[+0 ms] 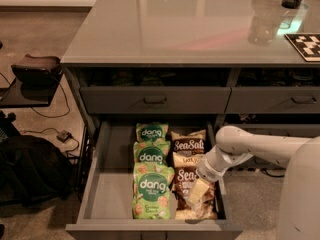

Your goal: Pick brown chip bag from middle drawer and place on counter

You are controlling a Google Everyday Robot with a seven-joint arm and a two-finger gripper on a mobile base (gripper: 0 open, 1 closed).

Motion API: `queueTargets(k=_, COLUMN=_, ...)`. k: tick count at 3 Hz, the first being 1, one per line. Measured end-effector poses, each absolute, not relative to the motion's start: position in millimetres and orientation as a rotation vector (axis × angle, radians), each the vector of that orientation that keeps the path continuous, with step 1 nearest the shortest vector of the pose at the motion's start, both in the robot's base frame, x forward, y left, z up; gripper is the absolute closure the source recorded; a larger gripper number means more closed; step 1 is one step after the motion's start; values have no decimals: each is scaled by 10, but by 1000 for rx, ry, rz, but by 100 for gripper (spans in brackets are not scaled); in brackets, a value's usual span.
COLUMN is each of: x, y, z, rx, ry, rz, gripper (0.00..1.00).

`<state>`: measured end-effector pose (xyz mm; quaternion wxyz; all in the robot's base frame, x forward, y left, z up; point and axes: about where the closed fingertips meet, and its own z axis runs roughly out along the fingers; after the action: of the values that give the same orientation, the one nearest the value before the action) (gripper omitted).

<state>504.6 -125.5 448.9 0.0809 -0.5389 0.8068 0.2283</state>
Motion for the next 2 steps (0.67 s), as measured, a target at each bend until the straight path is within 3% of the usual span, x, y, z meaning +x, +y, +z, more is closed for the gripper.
queueTargets(k=2, x=5233, y=-1422, z=4699, rx=-1461, ry=2398, rz=550, gripper=0)
